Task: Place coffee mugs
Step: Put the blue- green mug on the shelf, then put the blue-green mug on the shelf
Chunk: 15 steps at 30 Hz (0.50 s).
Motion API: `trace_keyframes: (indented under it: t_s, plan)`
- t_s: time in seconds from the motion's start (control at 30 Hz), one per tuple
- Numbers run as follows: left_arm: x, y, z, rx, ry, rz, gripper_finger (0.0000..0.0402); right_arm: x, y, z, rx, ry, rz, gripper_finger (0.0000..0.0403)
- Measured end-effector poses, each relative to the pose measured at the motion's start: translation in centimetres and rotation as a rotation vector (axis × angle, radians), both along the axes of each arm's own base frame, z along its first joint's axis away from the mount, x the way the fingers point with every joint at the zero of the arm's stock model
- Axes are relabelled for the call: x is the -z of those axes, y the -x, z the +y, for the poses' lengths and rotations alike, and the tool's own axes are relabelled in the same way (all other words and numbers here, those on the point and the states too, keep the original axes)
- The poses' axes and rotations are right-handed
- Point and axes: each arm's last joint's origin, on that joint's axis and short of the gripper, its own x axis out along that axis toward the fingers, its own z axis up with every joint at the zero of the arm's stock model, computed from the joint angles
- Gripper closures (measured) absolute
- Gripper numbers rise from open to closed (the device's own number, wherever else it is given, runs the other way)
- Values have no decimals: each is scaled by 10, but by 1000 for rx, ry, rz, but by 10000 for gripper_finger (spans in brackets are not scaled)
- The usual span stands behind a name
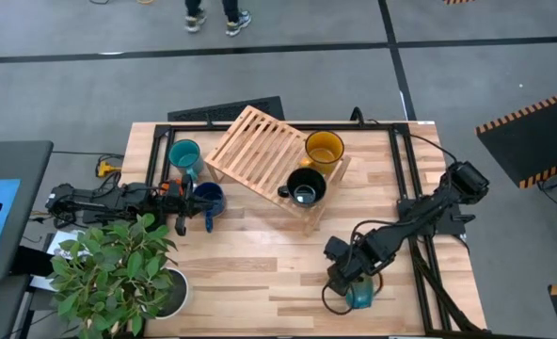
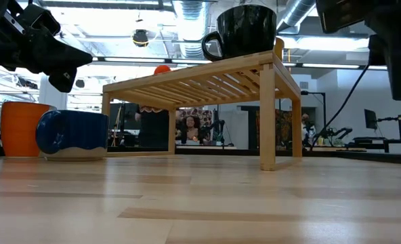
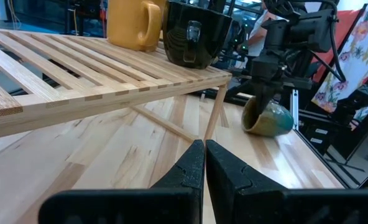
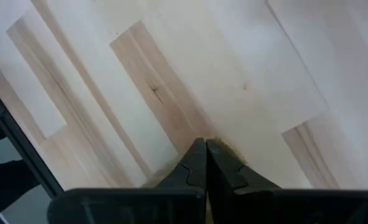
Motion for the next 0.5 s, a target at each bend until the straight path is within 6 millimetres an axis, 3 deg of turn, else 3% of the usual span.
trace_keyframes:
  t_s: [0.1, 0.23, 0.33, 0.5]
  plan:
    - [0, 0, 0, 0, 0, 0, 401, -10, 0, -8, 2, 5, -40, 383]
    - [0, 0, 0, 0, 0, 0, 402, -41, 11, -18, 18, -35, -136, 383]
    - [0, 0, 0, -2, 0, 0, 401, -59, 35, -19, 32, -60, -124, 383]
    - [0, 0, 0, -10, 1, -1, 401, -62, 78, -5, 87, -124, -20, 382]
